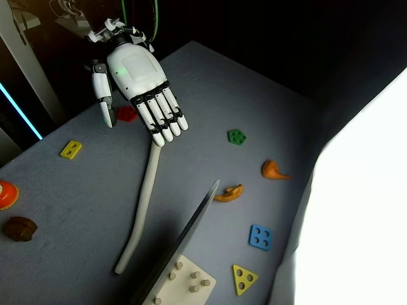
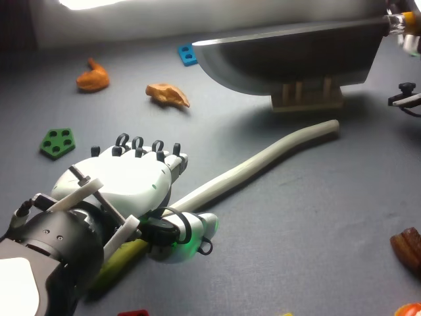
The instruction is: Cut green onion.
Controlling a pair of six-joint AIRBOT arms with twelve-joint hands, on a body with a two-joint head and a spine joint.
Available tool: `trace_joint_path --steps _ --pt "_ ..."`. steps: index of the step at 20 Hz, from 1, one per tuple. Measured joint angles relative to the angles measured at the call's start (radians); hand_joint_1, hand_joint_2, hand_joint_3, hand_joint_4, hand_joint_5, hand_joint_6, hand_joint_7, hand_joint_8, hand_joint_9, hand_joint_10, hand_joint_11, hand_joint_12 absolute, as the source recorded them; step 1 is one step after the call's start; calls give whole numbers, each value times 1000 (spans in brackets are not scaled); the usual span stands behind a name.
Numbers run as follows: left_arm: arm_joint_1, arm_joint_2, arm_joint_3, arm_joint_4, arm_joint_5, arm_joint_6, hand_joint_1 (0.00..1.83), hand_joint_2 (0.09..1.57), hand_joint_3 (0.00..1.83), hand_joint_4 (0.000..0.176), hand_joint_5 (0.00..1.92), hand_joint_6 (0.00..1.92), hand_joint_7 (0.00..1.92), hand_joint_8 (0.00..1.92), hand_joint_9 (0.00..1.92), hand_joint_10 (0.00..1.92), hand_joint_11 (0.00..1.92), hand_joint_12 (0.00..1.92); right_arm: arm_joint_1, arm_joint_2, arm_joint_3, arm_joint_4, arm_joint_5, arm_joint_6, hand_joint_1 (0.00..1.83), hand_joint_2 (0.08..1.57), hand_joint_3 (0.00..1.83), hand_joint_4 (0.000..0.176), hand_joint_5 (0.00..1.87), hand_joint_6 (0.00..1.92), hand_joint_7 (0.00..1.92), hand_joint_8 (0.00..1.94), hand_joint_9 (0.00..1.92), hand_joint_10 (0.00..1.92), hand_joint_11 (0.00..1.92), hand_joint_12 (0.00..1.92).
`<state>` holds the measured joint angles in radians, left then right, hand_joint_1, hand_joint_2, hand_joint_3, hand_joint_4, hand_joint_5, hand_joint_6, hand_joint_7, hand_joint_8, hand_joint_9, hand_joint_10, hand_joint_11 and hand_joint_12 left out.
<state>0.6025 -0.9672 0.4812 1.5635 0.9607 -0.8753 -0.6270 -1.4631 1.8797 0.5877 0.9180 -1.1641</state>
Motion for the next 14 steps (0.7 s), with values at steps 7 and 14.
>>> trace_joint_path --steps 7,14 --pt "3 0 0 10 -1 1 142 1297 1 0 106 6 120 4 83 7 6 19 -6 0 1 -12 -9 -9 1059 1167 0 0 174 899 198 1079 72 1531 18 1863" --pt "3 0 0 10 0 0 127 1299 0 0 103 1 114 0 68 0 1 1 -8 5 1 -58 -10 -10 957 1026 0 25 15 40 105 9 22 136 0 293"
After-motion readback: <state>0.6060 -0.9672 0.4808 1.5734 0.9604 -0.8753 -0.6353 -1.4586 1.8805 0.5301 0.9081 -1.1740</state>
